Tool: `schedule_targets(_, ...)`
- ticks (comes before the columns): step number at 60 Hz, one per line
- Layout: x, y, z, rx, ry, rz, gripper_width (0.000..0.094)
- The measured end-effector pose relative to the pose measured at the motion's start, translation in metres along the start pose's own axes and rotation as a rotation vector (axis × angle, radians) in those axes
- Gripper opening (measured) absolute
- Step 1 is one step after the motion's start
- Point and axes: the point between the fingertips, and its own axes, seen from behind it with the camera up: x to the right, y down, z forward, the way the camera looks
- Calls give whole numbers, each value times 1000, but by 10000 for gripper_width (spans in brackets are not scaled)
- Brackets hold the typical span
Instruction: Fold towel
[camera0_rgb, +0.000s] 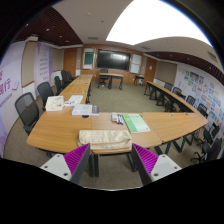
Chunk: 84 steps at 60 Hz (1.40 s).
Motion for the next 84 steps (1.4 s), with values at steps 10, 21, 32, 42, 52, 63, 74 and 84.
schedule_targets(10,-5,14,5,-34,-7,2,852)
schedule_targets(21,-31,38,39,-80,-47,-1,859)
schedule_targets(32,-97,68,110,-106,-136,-36,853)
schedule_targets(42,-166,78,210,-117,-196,-76,856)
schedule_targets(52,-206,84,317,-115,-178,-134,855)
schedule_targets(63,-215,99,388,-173,-146,-129,841)
schedule_targets(74,-215,119,406,-256,-152,-91,605)
schedule_targets(84,-202,117,414,-257,-122,-195,76)
